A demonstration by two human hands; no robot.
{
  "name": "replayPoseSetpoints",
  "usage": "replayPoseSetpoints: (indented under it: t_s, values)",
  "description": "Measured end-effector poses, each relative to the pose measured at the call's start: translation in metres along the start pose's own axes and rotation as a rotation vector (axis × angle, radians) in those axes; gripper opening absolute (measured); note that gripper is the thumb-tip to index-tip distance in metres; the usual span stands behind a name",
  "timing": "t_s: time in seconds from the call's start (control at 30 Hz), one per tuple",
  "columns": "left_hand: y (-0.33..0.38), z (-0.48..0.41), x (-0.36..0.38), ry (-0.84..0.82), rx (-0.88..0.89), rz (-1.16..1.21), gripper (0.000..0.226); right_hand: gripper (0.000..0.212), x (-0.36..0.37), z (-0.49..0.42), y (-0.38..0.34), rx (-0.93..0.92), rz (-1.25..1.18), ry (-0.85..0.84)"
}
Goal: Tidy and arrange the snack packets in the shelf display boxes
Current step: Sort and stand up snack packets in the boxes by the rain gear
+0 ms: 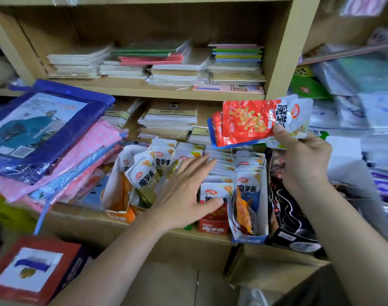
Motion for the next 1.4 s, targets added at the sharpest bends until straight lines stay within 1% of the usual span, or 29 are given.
replayPoseSetpoints:
  t_s: [0.03, 0.07, 0.1, 0.13, 0.2, 0.27, 0.3, 0.47, 0.6, 0.67, 0.73, 0.8, 0.87, 0.97, 1.07, 1.13, 1.2, 1.4]
  values:
    - [0.002, 0.002, 0.010, -0.072, 0.016, -0.055, 0.086, 0.030, -0.003, -0.002, 0.001, 0.014, 0.000, 0.018]
    - [0.001, 0.003, 0.016, -0.101, 0.014, -0.078, 0.088, 0.029, -0.004, -0.004, 0.002, 0.023, -0.005, 0.026]
    - [-0.001, 0.003, 0.016, -0.081, -0.004, -0.064, 0.087, 0.022, -0.005, -0.005, 0.003, 0.034, -0.020, 0.021]
    - [-0.003, 0.002, 0.012, -0.027, -0.017, -0.017, 0.082, 0.014, -0.006, -0.006, 0.005, 0.044, -0.031, 0.015]
    - [-0.007, 0.002, 0.001, 0.058, 0.022, 0.079, 0.062, 0.008, -0.008, -0.006, 0.007, 0.046, -0.034, 0.005]
    - [-0.009, 0.008, -0.007, 0.079, 0.083, 0.150, 0.041, 0.006, -0.010, -0.006, 0.008, 0.034, -0.022, -0.001]
    - [-0.009, 0.014, -0.012, 0.088, 0.113, 0.181, 0.034, 0.005, -0.010, -0.007, 0.008, 0.022, -0.014, -0.007]
    - [0.000, 0.037, -0.022, 0.152, 0.219, 0.201, 0.018, 0.010, -0.005, -0.004, 0.005, -0.026, -0.022, -0.063]
    - [0.004, 0.047, -0.020, 0.158, 0.233, 0.206, 0.016, 0.009, -0.001, -0.001, 0.006, -0.060, -0.022, -0.110]
    - [0.006, 0.051, -0.017, 0.111, 0.233, 0.128, 0.015, 0.011, 0.000, 0.001, 0.007, -0.074, -0.009, -0.138]
    - [0.007, 0.051, -0.015, 0.048, 0.196, 0.093, 0.014, 0.013, 0.001, 0.002, 0.007, -0.082, -0.005, -0.152]
    - [0.008, 0.051, -0.012, -0.016, 0.158, 0.119, 0.017, 0.012, 0.003, 0.002, 0.008, -0.083, -0.005, -0.157]
    - [0.009, 0.052, -0.011, -0.036, 0.126, 0.165, 0.021, 0.011, 0.003, 0.003, 0.010, -0.079, -0.004, -0.160]
    - [0.010, 0.047, -0.015, 0.047, 0.112, 0.173, 0.025, 0.013, 0.004, 0.004, 0.011, -0.079, -0.005, -0.165]
    - [0.016, 0.044, -0.018, 0.182, 0.232, 0.078, 0.020, 0.014, 0.004, 0.004, 0.012, -0.079, -0.004, -0.169]
    - [0.022, 0.046, -0.018, 0.217, 0.299, 0.038, 0.017, 0.013, 0.003, 0.003, 0.013, -0.081, 0.004, -0.166]
    - [0.022, 0.047, -0.016, 0.185, 0.289, 0.042, 0.016, 0.011, 0.003, 0.002, 0.014, -0.087, 0.019, -0.166]
    - [0.015, 0.046, -0.011, -0.031, 0.142, 0.084, 0.019, 0.012, 0.004, 0.005, 0.015, -0.077, 0.017, -0.165]
Point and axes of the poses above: each hand's wrist, its own z-axis away from the middle knuckle, its own x-axis out of the palm, y = z × x, the point moved 5 cm from there along -z, towards the middle knuckle, and after that the axes turned 13 degrees about y, right-handed, at the moved point
